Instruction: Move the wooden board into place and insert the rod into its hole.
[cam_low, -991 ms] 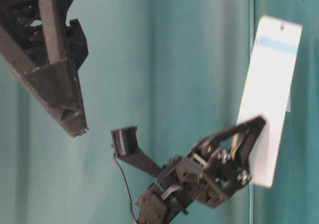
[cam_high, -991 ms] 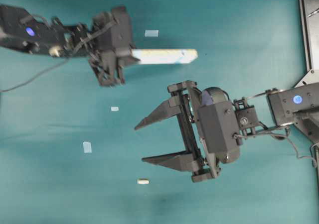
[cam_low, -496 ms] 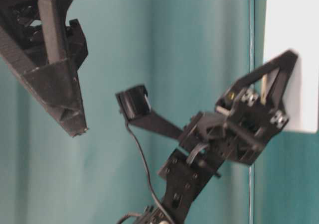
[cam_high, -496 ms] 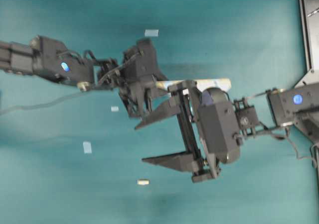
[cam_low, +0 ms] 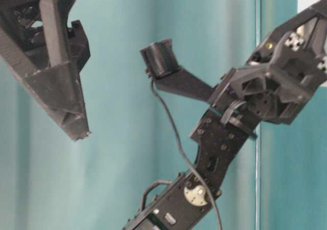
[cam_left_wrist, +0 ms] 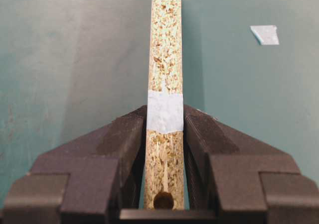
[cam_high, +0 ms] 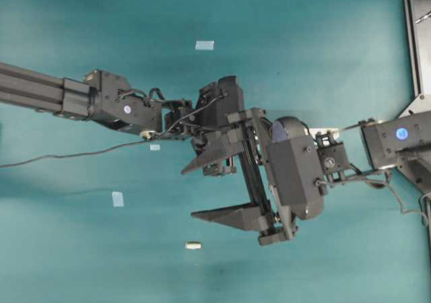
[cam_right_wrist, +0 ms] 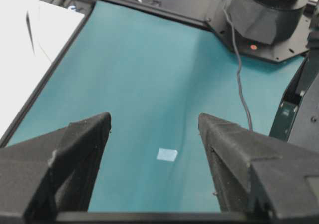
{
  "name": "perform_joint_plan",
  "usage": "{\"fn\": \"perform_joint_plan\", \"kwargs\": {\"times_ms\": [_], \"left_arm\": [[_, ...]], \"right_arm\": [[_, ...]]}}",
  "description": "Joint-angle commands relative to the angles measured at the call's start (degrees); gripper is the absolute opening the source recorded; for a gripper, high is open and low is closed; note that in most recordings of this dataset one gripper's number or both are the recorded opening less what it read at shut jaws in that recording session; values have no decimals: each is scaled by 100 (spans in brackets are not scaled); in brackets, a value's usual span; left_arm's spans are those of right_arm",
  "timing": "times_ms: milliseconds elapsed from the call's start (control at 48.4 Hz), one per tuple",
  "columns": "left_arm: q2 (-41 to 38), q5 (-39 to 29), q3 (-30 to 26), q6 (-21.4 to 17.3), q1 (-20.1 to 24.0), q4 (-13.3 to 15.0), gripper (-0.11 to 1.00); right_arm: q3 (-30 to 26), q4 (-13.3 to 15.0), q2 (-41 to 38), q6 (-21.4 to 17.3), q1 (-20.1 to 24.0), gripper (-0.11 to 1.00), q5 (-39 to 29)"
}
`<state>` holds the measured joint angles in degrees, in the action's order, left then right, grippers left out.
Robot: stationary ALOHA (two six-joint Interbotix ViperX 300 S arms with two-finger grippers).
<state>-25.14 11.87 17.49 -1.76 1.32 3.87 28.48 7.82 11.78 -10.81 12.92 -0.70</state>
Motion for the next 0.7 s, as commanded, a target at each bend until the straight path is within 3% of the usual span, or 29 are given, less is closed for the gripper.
{"fn": "perform_joint_plan", "kwargs": {"times_ms": [0,681], "left_arm": [[44,70,-185,62,-18,0,21],[-431,35,-650,62,-176,0,21]], "right_arm": [[-105,9,158,9,-18,81,62],[-88,9,123,9,-18,81,62]]}}
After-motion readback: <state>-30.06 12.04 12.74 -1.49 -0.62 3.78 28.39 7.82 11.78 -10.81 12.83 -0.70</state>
